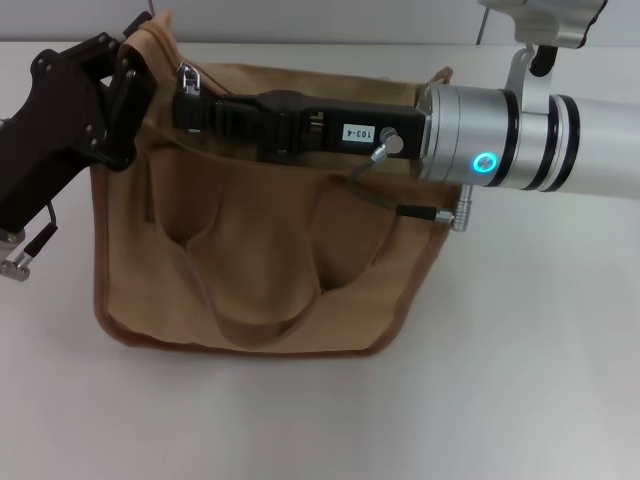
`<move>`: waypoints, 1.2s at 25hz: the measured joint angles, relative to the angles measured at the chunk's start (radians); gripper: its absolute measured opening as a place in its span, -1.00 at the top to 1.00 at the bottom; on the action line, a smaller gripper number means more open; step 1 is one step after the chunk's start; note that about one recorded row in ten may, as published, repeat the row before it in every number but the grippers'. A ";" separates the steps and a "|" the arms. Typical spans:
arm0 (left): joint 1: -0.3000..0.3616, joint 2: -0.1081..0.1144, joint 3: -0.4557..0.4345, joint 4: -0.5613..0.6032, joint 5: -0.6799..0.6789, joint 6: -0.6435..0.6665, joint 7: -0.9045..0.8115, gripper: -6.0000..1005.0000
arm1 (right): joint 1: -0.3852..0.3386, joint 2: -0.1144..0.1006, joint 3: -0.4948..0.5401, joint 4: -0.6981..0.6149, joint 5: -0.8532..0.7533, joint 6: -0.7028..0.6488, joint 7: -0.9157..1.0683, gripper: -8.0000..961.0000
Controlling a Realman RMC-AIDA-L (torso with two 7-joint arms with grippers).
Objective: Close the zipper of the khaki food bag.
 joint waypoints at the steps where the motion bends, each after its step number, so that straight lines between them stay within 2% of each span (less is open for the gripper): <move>1: 0.000 0.000 0.000 0.000 0.000 0.000 0.000 0.78 | 0.000 0.000 0.000 0.000 0.000 0.000 0.000 0.98; 21: 0.059 0.007 -0.116 0.009 -0.004 -0.038 0.002 0.75 | -0.110 0.000 -0.057 -0.090 -0.007 -0.064 0.041 0.97; 24: 0.064 0.008 -0.121 0.009 -0.008 -0.049 0.002 0.75 | -0.150 -0.002 -0.067 -0.117 -0.007 -0.091 0.068 0.97; 25: 0.066 0.008 -0.122 0.009 -0.010 -0.053 0.002 0.74 | -0.188 -0.003 -0.073 -0.146 -0.008 -0.108 0.090 0.97; 27: 0.067 0.008 -0.122 0.009 -0.011 -0.053 0.002 0.74 | -0.205 -0.004 -0.075 -0.160 -0.008 -0.116 0.100 0.97; 30: 0.067 0.008 -0.122 0.008 -0.012 -0.053 0.002 0.74 | -0.294 -0.007 -0.075 -0.235 -0.008 -0.156 0.148 0.97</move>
